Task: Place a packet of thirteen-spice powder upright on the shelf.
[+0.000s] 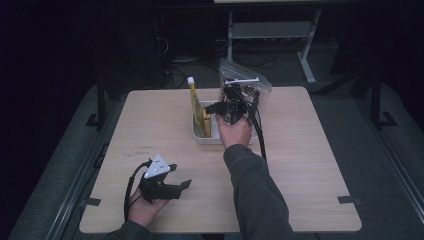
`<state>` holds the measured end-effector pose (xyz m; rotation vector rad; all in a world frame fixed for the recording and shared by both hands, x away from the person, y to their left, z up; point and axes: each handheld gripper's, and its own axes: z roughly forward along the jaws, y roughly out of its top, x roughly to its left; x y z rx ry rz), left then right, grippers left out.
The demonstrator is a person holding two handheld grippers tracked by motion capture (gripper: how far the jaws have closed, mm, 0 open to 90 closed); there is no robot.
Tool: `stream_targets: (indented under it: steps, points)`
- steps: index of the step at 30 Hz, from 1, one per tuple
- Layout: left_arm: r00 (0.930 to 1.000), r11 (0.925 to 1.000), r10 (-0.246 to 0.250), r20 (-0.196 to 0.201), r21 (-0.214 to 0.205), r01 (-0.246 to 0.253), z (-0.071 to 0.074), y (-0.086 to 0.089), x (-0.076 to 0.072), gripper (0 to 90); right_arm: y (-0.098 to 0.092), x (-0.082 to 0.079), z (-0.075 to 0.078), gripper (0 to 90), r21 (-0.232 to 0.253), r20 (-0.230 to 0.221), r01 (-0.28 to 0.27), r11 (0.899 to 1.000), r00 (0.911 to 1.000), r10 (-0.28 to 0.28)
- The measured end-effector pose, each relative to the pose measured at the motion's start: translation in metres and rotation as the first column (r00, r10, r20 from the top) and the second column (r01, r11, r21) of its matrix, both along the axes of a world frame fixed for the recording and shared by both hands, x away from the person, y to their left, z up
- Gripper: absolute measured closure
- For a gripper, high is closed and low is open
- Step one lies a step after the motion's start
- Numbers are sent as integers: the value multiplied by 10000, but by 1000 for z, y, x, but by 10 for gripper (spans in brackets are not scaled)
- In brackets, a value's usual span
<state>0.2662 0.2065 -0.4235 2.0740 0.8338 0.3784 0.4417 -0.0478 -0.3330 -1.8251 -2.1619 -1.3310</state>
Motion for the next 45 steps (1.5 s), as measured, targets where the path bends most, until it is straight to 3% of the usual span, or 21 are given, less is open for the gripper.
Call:
stream_targets:
  steps: [10,45]
  points:
    - [10000,10000,34,-45,35,-34,-1,1,-1,242,-19,-15,-4,451,529,109,-340,9980,9994,334]
    - [9999,9999,66,-83,101,-65,-2,3,0,234,-61,-47,-36,415,1121,-160,-888,9897,9957,912]
